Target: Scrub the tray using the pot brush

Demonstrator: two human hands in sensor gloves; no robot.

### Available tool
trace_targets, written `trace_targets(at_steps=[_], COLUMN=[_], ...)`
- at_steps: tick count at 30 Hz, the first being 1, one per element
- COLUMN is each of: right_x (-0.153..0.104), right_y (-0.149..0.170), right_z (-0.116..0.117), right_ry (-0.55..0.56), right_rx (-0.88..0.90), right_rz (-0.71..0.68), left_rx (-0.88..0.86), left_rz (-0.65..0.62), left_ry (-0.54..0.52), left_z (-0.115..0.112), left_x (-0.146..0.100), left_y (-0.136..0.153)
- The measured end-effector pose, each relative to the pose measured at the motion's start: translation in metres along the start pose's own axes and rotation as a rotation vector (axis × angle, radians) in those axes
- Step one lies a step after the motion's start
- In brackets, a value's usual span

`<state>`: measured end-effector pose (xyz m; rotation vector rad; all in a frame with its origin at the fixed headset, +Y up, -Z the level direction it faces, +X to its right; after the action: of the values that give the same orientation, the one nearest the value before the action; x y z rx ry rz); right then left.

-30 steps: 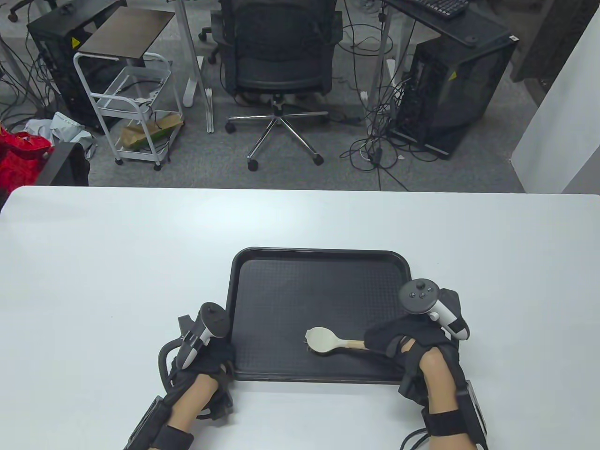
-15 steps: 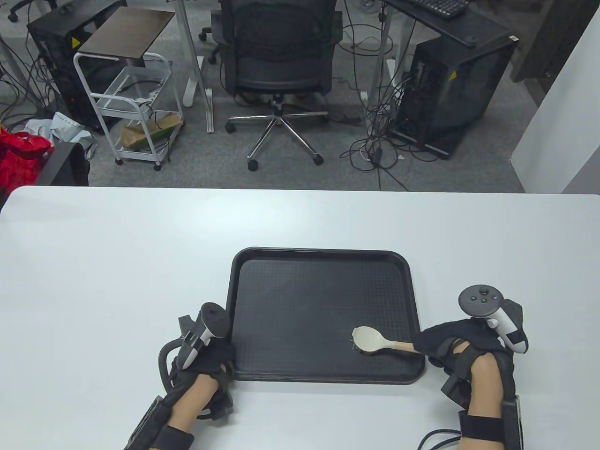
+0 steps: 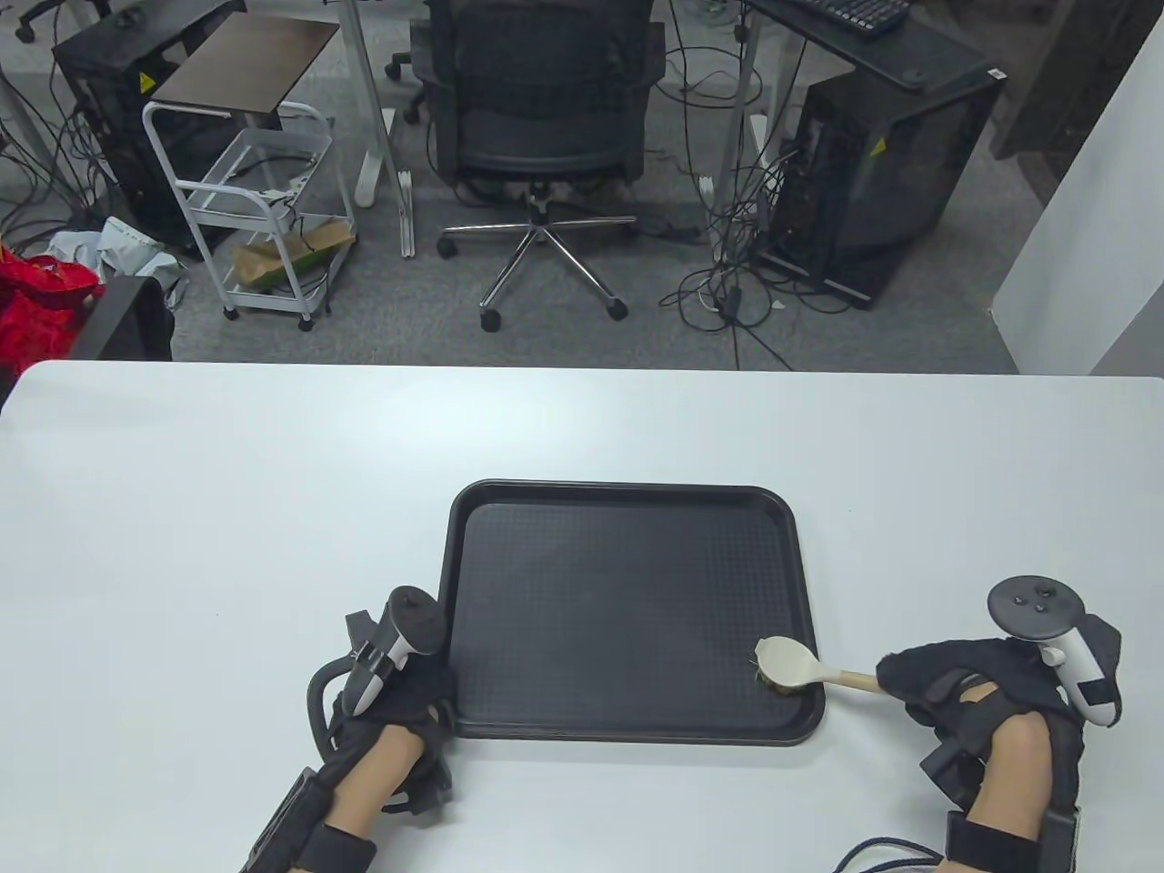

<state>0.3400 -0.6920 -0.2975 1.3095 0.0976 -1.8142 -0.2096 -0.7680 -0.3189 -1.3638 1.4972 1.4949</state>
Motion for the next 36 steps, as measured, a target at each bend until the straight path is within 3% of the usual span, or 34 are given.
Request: trace_targets(at_steps=[4,8,14,18,25,30,36], right_x=[0.000,0.013,0.033,0.041,0.047,0.047,0.051], right_y=[-0.051,-0.103,-0.149,-0.167,-0.178,-0.182,-0.178], right_z=[0.020,0.064,0.128,0.164,0.201,0.219,0.220], right_ry=[-0.044,-0.172,-0.196,-0.196,-0.156,-0.243,-0.270], right_rx=[-0.046,-0.125,-0.188,-0.241,-0.322,-0.385,-0.402], right_rz=[-0.217,-0.383,-0.435,-0.441,-0.431,-0.422,-0.385], left_rx=[0.001,-0.003,-0.008,-0.020,-0.046,-0.055,-0.068], left_rz=[0.000,0.000,-0.002,-0.005,-0.008,-0.011,-0.012], left_ry=[-0.005,-0.003,0.000,0.006,0.025,0.032,0.031], left_z=[0.000,0.000,0.000,0.000,-0.001,-0.001,-0.001], left_x=[0.000,0.000,0.000,0.001,0.004,0.004,0.004], left_y=[0.000,0.000,0.000,0.001,0.004,0.005,0.006])
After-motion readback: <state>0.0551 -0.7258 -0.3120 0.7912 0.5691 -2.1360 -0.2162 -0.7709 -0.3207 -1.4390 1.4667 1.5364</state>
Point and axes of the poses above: the tracker on the back of each hand, its own y axis roughly to the little-finger side, its own x axis roughly from the wrist to the fingertips, z = x × y, the point moved 2 cm from there along x, roughly from the wrist to the fingertips, and after that the axes turned 13 degrees about -y, right-handed, at the moved point
